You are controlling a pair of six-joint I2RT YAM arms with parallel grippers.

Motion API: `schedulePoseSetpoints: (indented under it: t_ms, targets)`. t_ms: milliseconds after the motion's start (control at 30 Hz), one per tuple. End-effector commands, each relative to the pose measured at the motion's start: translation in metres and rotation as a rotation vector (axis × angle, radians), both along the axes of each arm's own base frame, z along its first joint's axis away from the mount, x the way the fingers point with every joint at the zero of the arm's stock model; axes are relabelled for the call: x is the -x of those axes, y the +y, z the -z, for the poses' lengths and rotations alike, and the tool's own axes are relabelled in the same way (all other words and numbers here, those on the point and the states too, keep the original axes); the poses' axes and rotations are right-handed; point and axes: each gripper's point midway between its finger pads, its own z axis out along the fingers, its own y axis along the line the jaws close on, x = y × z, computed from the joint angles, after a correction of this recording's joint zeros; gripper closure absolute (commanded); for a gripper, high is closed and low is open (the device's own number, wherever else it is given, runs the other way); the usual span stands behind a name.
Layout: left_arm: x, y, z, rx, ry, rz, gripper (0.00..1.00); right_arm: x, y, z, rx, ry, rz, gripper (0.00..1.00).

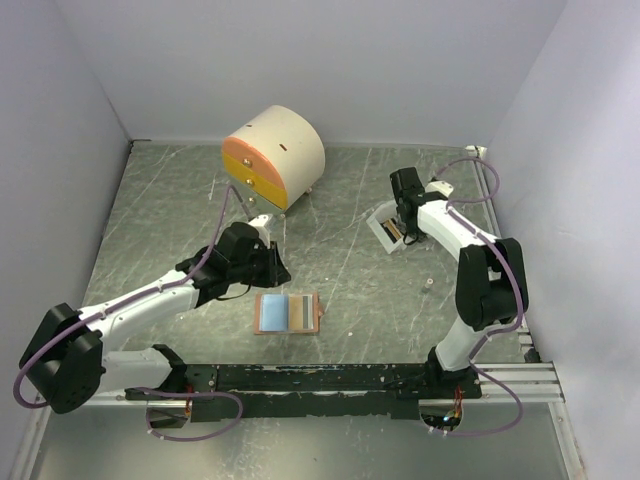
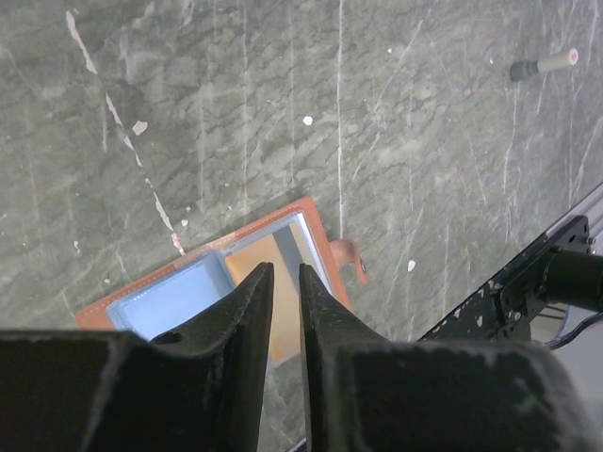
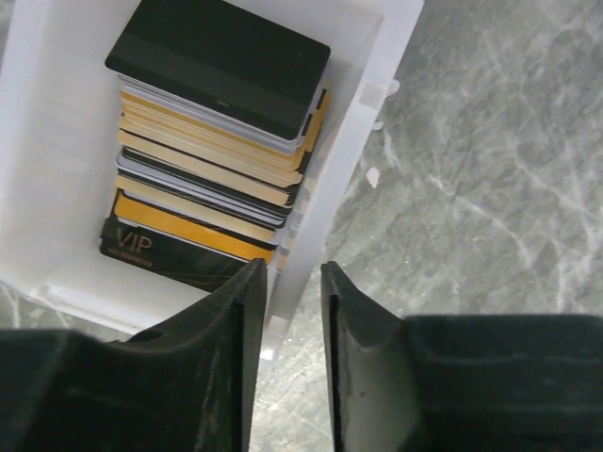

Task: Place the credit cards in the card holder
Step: Move the storage box to the center of the board.

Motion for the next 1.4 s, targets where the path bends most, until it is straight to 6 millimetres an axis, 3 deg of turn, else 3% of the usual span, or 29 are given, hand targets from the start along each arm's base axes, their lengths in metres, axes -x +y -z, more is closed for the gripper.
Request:
schedulePoseSetpoints:
  t_ms: [0,200,267,433,600,867,1200,1367]
  targets:
    - [-0.003,-0.013,-0.014,0.021,-0.088,0.101,0.71,0.002,0.005,0.008,-0.024,0.001,-0.020,0.73]
    - [-0.014,-0.020,-0.013,0.013,-0.184,0.154,0.70,0.024,0.016,0.023,-0.084,0.070,-0.094,0.91]
    - [-0.021,-0.027,-0.022,0.052,-0.229,0.149,0.68,0.035,0.019,0.022,-0.105,0.083,-0.100,0.94]
    - [-0.039,-0.057,-0.048,0.179,-0.397,0.201,0.62,0.061,0.038,0.020,-0.204,0.094,-0.137,0.94]
    - [-0.056,-0.084,-0.035,0.185,-0.432,0.239,0.61,0.092,0.065,0.026,-0.323,0.119,-0.157,0.92]
    - [-0.053,-0.112,-0.021,0.255,-0.512,0.306,0.59,0.130,0.113,0.023,-0.439,0.119,-0.204,0.85]
    - [-0.062,-0.116,0.013,0.184,-0.551,0.336,0.60,0.138,0.119,0.008,-0.479,0.091,-0.193,0.68]
    - [-0.061,-0.114,0.025,0.155,-0.532,0.340,0.63,0.132,0.120,-0.008,-0.453,0.043,-0.316,0.55]
